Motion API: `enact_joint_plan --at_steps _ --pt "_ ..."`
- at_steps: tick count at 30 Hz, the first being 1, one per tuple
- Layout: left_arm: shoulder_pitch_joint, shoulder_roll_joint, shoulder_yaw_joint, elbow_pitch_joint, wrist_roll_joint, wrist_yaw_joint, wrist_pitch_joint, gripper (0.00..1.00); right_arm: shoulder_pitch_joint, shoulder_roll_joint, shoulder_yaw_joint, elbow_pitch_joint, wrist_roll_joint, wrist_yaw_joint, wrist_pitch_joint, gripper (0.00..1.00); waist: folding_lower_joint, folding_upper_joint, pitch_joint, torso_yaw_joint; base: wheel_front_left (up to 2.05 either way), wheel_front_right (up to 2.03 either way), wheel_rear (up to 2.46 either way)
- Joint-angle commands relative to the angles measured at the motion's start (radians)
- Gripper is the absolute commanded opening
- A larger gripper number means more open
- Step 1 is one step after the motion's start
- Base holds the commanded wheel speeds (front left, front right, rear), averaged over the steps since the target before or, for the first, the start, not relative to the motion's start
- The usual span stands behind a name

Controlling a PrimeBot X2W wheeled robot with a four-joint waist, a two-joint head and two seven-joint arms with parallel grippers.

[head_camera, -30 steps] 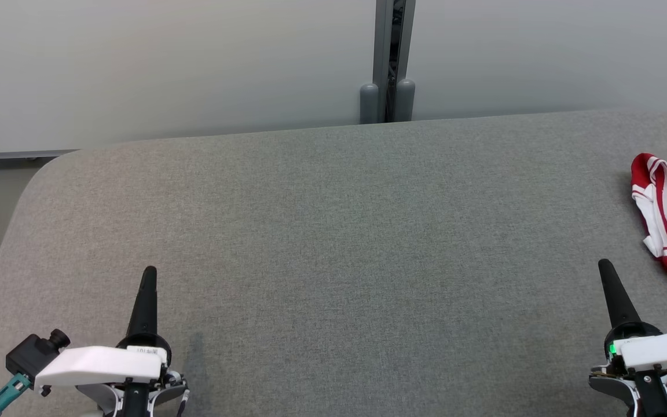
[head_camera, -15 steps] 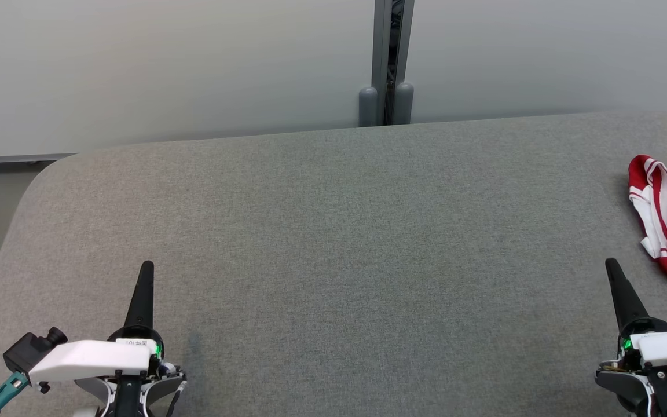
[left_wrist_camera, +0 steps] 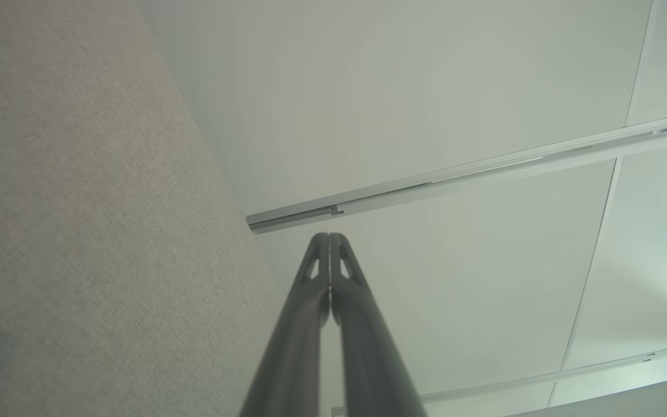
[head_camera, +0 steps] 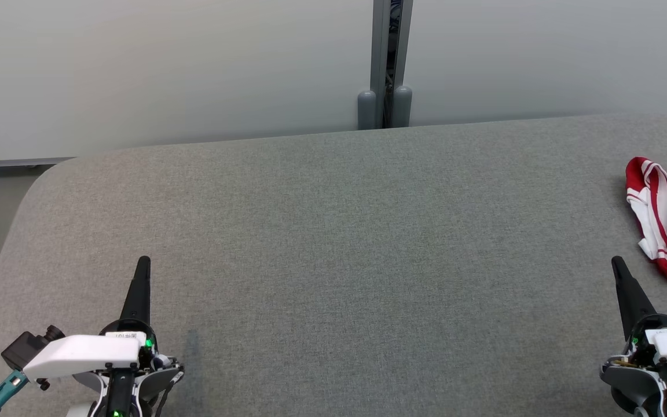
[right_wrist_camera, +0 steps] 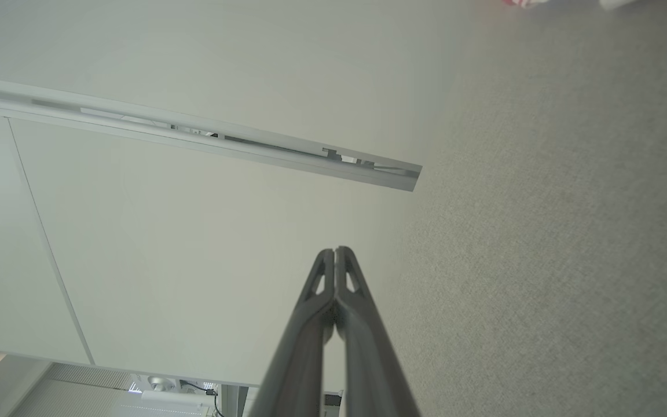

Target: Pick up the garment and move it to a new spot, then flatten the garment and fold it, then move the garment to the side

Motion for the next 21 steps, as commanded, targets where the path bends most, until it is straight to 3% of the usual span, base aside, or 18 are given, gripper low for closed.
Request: enact_joint_plan --at_steps 1,21 --pt "-0.024 0.005 0.005 0.001 -0.016 -0.007 0.004 0.00 -0.017 -0.008 -0.009 -0.002 0.021 0.000 0.008 0.00 0.0000 -0.0001 -0.001 0.000 0.00 0.00 0.00" --pt "-0.050 0.004 0.015 0.026 -0.150 -0.010 0.034 0.00 -0.029 -0.012 -0.039 0.024 0.165 0.000 0.051 0.00 0.0000 -0.0001 -0.012 -0.003 0.00 0.00 0.00"
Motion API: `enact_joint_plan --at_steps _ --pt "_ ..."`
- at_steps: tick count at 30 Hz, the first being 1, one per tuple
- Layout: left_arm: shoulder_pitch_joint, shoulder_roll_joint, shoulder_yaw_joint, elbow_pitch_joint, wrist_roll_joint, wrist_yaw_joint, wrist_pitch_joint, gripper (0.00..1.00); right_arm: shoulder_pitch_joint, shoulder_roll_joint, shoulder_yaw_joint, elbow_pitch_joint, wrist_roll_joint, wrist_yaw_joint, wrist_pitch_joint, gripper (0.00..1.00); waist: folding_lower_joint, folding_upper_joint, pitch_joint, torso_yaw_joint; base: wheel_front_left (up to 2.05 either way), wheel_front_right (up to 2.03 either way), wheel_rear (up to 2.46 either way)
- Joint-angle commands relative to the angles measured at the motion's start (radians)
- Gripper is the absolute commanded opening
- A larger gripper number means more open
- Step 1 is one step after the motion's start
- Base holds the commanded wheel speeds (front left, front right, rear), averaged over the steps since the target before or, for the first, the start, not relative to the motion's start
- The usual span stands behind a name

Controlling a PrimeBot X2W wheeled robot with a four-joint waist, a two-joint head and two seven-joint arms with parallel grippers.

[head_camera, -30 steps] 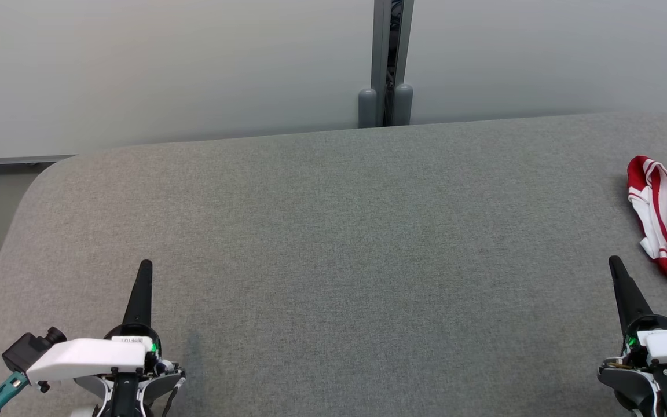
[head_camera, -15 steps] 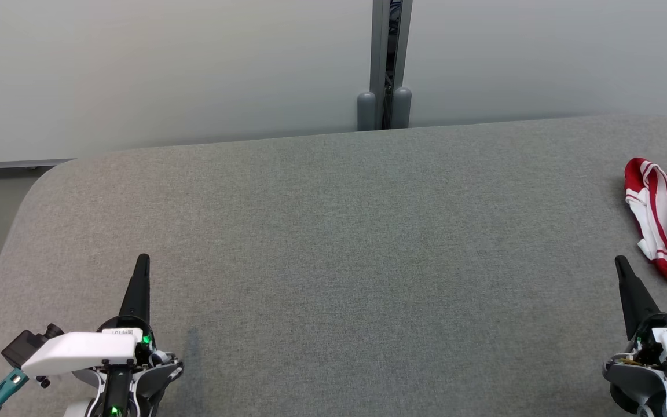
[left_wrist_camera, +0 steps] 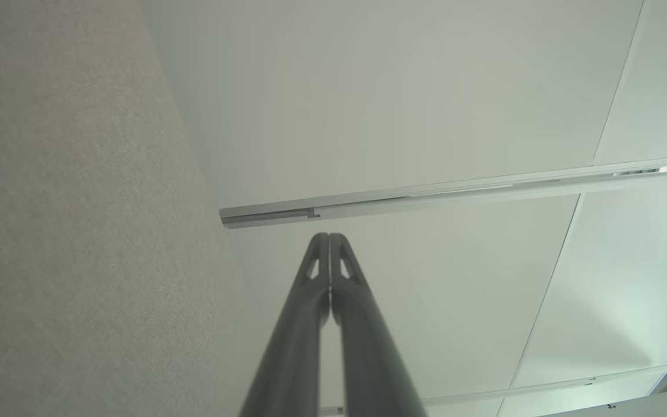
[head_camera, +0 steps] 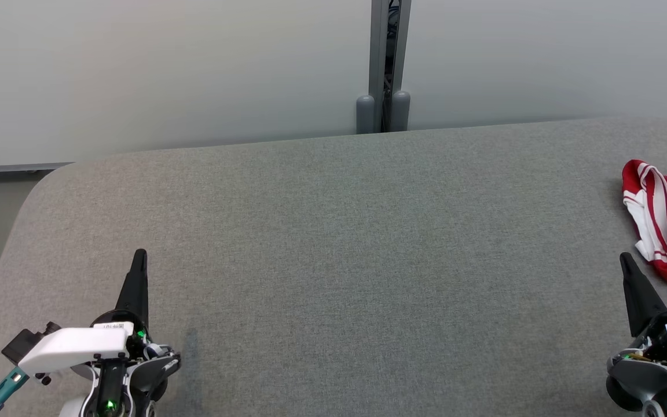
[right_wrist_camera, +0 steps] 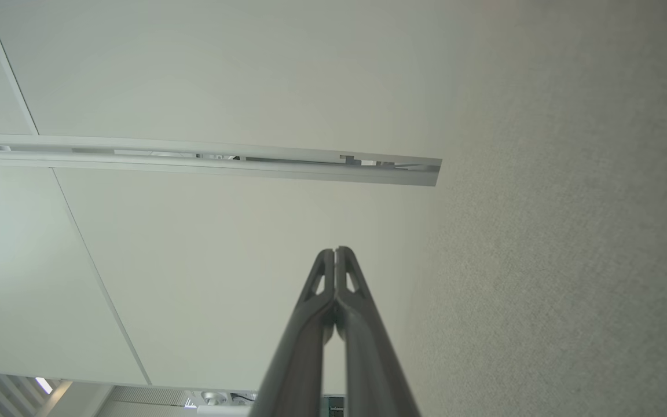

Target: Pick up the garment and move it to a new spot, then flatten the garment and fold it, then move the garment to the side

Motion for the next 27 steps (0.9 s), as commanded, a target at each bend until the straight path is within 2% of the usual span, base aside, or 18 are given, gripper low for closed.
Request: enact_joint_plan --at_steps 1,27 --pt "-0.022 0.004 0.004 0.003 -0.017 -0.007 0.006 0.00 -0.013 -0.009 -0.008 0.006 0.021 0.000 0.007 0.00 0.0000 0.0000 -0.001 0.000 0.00 0.00 0.00" --pt "-0.022 -0.001 0.012 0.006 -0.023 -0.008 0.014 0.00 -0.016 0.002 -0.021 0.009 0.024 0.000 0.023 0.00 0.0000 0.0000 -0.003 -0.001 0.00 0.00 0.00"
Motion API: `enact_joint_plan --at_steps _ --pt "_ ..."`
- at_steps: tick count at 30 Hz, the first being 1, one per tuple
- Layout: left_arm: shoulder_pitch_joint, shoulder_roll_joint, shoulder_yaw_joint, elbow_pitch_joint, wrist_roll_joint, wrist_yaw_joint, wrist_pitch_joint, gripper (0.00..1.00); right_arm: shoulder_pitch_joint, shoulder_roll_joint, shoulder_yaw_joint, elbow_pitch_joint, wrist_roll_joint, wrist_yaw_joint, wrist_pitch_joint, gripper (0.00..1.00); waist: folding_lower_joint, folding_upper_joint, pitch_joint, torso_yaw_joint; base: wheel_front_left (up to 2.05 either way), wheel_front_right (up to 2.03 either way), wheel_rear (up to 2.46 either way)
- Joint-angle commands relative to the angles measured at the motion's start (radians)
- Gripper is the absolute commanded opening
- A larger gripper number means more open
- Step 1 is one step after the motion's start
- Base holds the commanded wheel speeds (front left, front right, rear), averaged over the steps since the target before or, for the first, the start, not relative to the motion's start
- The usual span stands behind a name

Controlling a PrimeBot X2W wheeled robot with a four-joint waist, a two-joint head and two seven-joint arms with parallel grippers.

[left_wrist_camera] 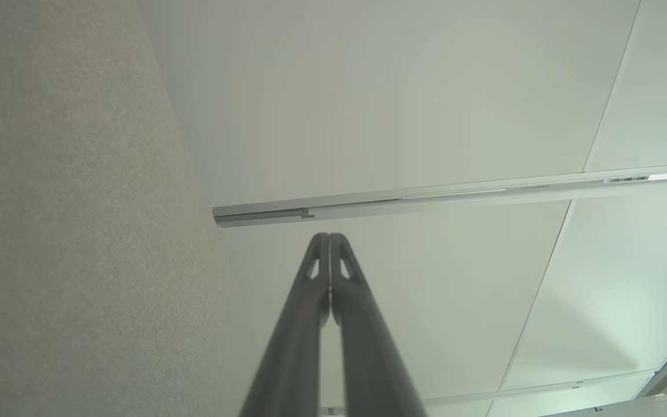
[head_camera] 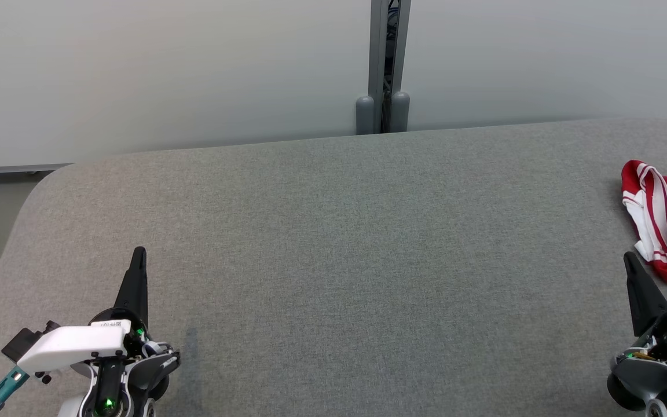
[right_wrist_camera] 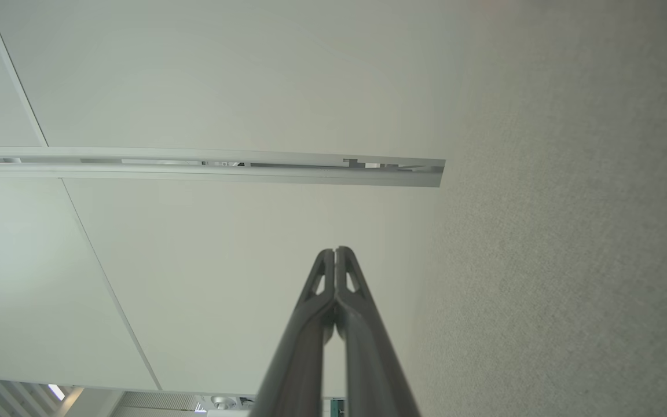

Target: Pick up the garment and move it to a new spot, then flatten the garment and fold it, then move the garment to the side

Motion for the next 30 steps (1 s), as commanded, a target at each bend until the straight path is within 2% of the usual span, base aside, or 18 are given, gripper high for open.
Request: enact_joint_plan --at_steps 1,30 --pt "-0.011 0.001 0.005 0.002 0.008 -0.007 0.005 0.00 -0.012 -0.001 -0.002 0.001 -0.005 0.000 0.006 0.00 0.0000 0.0000 0.000 0.000 0.00 0.00 0.00" --pt "-0.012 -0.002 0.011 0.002 0.013 -0.008 0.008 0.00 -0.014 0.007 -0.016 0.002 -0.016 0.000 0.014 0.00 0.0000 0.0000 0.000 0.000 0.00 0.00 0.00"
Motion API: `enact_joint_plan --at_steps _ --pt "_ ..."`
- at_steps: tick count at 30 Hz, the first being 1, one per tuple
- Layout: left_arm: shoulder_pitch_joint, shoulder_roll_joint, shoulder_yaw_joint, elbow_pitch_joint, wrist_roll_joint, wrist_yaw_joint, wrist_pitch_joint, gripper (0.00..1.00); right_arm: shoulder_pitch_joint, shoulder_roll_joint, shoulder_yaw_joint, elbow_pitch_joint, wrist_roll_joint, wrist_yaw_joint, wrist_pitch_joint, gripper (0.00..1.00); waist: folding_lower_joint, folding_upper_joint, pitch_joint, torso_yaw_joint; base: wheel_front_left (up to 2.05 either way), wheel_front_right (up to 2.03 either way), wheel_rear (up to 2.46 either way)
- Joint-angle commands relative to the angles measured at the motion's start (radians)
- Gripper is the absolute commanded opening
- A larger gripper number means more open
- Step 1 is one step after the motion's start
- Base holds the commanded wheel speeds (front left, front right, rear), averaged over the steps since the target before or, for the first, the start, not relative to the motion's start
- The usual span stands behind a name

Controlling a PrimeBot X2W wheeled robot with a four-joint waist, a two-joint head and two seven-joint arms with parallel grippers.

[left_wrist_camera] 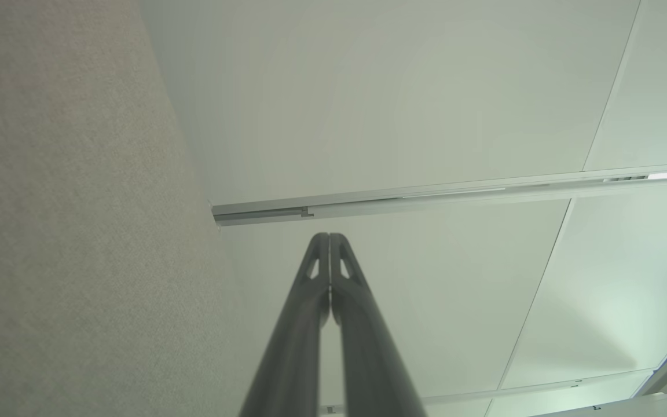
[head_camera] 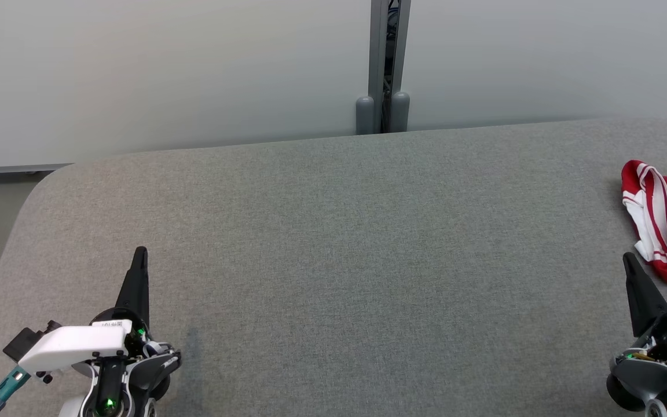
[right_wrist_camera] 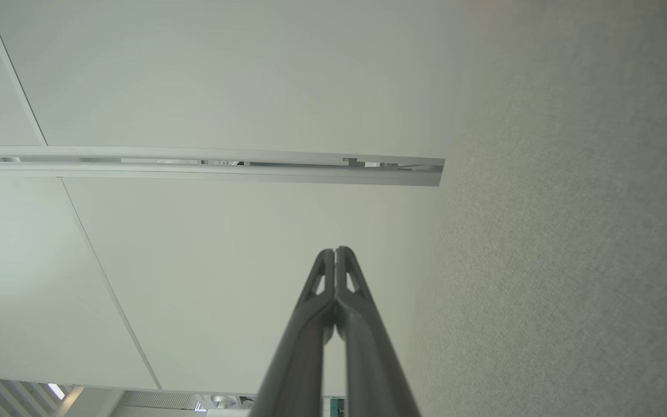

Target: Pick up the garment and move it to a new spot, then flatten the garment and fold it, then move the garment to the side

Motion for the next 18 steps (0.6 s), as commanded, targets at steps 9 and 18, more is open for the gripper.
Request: enact_joint_plan --at_steps 9,18 --pt "-0.012 0.004 0.007 0.002 0.008 -0.008 0.003 0.00 -0.013 0.000 -0.008 0.000 -0.009 0.000 0.007 0.00 0.0000 -0.0001 0.000 0.000 0.00 0.00 0.00" --pt "-0.012 0.002 0.009 0.002 0.009 -0.008 0.005 0.00 -0.013 0.002 -0.012 0.000 -0.012 0.000 0.011 0.00 0.0000 -0.0001 0.000 0.000 0.00 0.00 0.00"
